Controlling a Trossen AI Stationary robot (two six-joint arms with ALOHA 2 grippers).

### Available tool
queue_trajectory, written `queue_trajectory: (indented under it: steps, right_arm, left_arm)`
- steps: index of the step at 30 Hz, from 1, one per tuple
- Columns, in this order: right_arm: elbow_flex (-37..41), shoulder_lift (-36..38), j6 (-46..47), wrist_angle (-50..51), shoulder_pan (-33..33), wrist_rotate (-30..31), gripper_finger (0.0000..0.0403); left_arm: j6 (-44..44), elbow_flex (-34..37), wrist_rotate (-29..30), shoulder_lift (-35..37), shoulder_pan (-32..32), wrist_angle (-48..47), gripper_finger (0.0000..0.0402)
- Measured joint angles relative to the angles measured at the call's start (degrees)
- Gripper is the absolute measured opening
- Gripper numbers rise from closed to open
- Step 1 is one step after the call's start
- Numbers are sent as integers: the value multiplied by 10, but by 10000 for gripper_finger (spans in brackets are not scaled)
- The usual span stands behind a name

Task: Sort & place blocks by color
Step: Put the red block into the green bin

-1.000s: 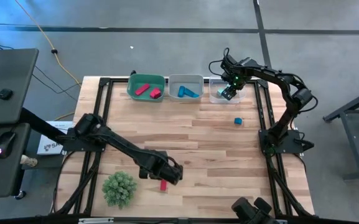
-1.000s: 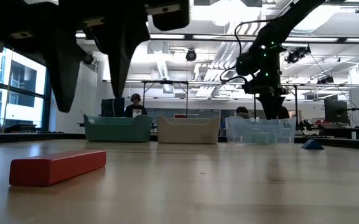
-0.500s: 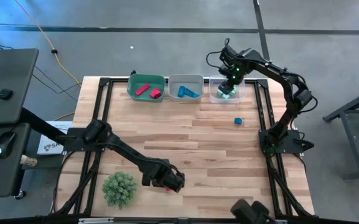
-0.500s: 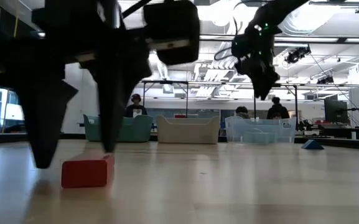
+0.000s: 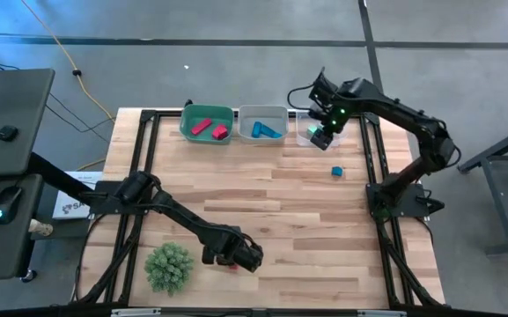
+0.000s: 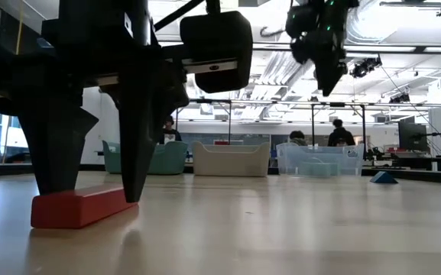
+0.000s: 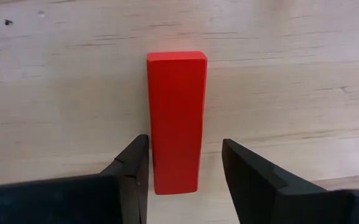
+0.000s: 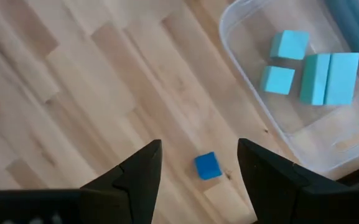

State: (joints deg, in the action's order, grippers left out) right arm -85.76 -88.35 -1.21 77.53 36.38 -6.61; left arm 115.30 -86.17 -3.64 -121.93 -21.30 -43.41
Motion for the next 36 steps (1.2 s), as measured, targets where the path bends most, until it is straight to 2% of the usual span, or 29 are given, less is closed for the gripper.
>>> queue_trajectory:
  steps: [4,14,27,36]
  right_arm:
    - [0,36,16,14,-26,-1,199]
    - [0,124,42,27,-85,-3,199]
    - [0,203,89,39,-123,-3,199]
    - [0,219,104,41,-129,-4,199]
  left_arm:
    - [-14,0,0,-1,0,-6,110]
    - [-71,1,0,-2,-1,-13,7]
    - [-109,4,23,13,-1,3,1]
    - [-151,5,51,30,12,4,0]
